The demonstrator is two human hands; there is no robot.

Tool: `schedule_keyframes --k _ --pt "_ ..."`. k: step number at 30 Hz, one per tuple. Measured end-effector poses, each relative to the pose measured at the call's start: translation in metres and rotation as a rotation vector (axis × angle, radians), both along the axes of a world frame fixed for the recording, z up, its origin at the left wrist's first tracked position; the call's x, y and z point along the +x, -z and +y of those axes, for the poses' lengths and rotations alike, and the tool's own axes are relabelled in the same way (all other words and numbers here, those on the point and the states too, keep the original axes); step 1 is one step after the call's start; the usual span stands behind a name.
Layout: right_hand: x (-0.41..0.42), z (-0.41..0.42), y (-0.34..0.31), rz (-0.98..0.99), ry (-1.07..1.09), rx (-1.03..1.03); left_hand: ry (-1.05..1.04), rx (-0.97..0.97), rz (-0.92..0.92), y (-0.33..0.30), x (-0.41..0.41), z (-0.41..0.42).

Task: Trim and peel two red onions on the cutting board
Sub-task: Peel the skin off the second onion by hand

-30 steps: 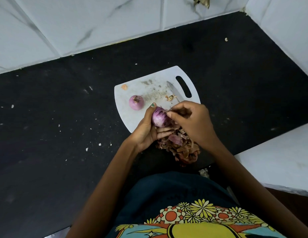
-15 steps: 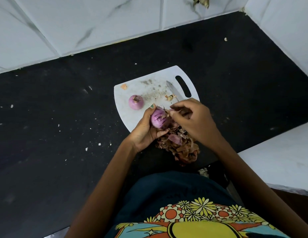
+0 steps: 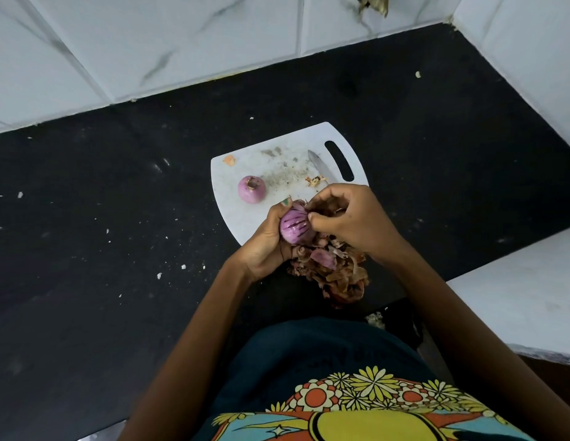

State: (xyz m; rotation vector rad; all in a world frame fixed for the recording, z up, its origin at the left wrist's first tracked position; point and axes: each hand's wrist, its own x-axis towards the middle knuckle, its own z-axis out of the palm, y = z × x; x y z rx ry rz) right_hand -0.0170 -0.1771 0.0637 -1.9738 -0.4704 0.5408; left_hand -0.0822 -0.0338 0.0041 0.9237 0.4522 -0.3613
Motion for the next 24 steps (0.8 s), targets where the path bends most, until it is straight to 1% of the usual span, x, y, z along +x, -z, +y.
schedule_keyframes --k 3,5,7,10,13,15,18,22,24 --pt "0.001 0.000 0.003 -0.008 0.048 0.006 0.023 0.008 -0.003 -0.001 -0.001 0.000" --pt "0.002 -0.002 0.001 0.065 0.070 0.061 0.010 0.016 0.007 -0.001 -0.001 0.000" --pt "0.001 -0.004 -0.001 0.119 0.042 0.104 -0.010 0.029 -0.002 0.001 -0.001 0.002" --pt "-0.006 -0.003 -0.001 0.091 -0.028 0.052 -0.018 0.037 -0.024 0.002 0.000 0.003" --pt "-0.009 -0.001 0.002 0.076 -0.009 0.038 -0.027 0.033 -0.021 0.001 0.000 0.001" --pt "-0.007 -0.001 0.002 0.112 0.002 0.066 -0.028 0.010 -0.014 0.003 0.000 0.002" --pt "-0.004 -0.002 0.005 0.116 0.043 0.068 -0.012 -0.037 -0.019 0.002 0.000 0.003" --pt "-0.003 -0.006 0.004 0.219 0.104 0.154 -0.027 -0.082 -0.018 0.002 -0.001 0.003" --pt "-0.004 -0.007 0.003 0.207 0.072 0.167 -0.025 -0.089 -0.029 0.001 -0.001 0.004"
